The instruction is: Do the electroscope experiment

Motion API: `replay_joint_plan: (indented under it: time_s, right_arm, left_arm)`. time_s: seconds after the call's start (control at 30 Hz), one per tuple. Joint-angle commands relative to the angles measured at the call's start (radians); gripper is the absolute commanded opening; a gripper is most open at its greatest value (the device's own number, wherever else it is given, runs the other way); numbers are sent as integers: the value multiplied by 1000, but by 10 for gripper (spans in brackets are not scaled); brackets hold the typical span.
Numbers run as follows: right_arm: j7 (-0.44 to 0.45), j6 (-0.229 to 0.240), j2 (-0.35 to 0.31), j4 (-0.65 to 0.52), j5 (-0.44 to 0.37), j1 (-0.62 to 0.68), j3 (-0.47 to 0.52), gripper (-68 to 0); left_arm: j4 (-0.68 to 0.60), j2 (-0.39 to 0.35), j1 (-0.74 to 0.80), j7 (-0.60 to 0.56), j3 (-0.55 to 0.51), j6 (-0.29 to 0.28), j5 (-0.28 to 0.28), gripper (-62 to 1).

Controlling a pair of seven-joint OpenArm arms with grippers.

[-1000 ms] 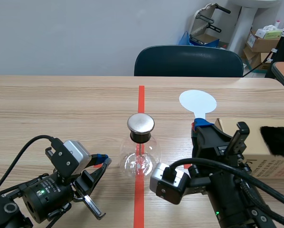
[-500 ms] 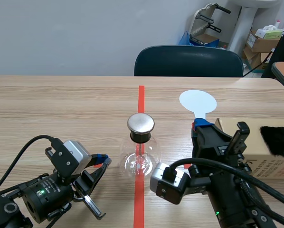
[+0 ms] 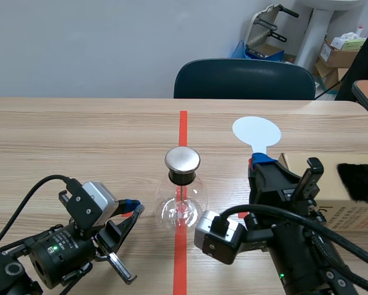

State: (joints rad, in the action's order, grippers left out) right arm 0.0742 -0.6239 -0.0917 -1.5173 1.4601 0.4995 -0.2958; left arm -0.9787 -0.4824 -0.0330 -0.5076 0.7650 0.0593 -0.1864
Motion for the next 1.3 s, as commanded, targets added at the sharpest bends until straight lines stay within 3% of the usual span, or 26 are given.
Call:
replay_joint_plan:
  time_s: [0.0, 0.77, 0.97, 1.27]
  right_arm:
    - [0, -11, -5, -9, 1, -1, 2, -665]
    - [10, -11, -16, -9, 1, -1, 2, -665]
    - [64, -11, -22, -9, 1, -1, 2, -665]
    - [232, -11, -22, -9, 1, -1, 3, -665]
  left_arm:
    - [-17, 5, 0, -15, -4, 1, -3, -543]
    - [-17, 5, 0, -16, -4, 1, -3, -543]
    - [-17, 5, 0, -15, -4, 1, -3, -544]
    - [-17, 5, -1, -16, -4, 1, -3, -544]
